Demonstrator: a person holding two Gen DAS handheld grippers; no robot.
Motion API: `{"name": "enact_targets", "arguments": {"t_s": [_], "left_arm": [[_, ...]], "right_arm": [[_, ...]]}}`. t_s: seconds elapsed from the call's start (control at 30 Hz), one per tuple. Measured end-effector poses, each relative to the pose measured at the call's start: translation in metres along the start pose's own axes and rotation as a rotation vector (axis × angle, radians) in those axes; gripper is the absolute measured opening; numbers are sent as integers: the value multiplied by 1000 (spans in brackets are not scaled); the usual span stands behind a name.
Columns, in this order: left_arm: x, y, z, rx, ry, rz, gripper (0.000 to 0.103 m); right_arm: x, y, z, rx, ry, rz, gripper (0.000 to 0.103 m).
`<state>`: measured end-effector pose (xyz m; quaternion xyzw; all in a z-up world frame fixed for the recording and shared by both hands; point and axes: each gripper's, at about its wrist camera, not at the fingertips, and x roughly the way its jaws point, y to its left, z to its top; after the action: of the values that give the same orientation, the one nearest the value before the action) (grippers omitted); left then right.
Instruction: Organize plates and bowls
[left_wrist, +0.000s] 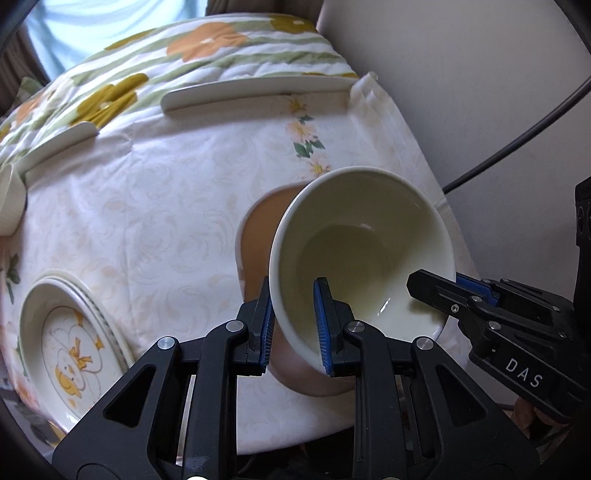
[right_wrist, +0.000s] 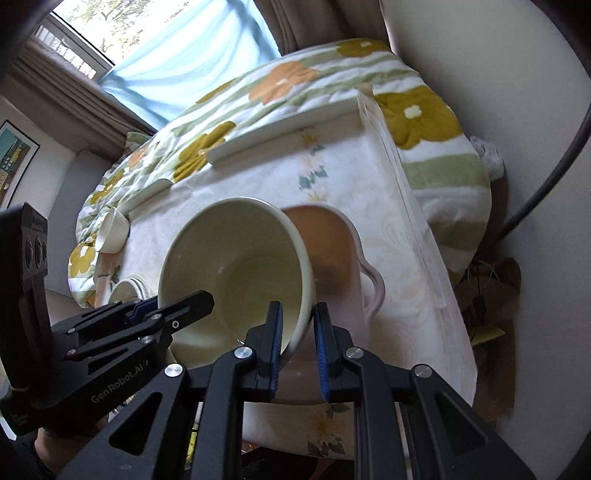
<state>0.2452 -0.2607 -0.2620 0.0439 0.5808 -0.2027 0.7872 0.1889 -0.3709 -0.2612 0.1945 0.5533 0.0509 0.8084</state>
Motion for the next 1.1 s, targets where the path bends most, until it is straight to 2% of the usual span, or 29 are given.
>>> {"name": "enact_targets", "arguments": {"t_s": [0.27, 0.43, 0.7, 1.1], "left_arm": [[25, -7, 5, 81, 41, 36, 18], [31, -12, 7, 140, 35, 78, 18], [34, -16, 5, 195, 34, 104, 18], [32, -16, -1, 193, 11, 124, 18]], "right_arm": [[13, -7, -7, 41, 16, -31, 15], [17, -7, -9, 54, 21, -46, 15], [17, -6, -11, 52, 21, -78, 15], [15, -1, -15, 41, 28, -92, 15]]}}
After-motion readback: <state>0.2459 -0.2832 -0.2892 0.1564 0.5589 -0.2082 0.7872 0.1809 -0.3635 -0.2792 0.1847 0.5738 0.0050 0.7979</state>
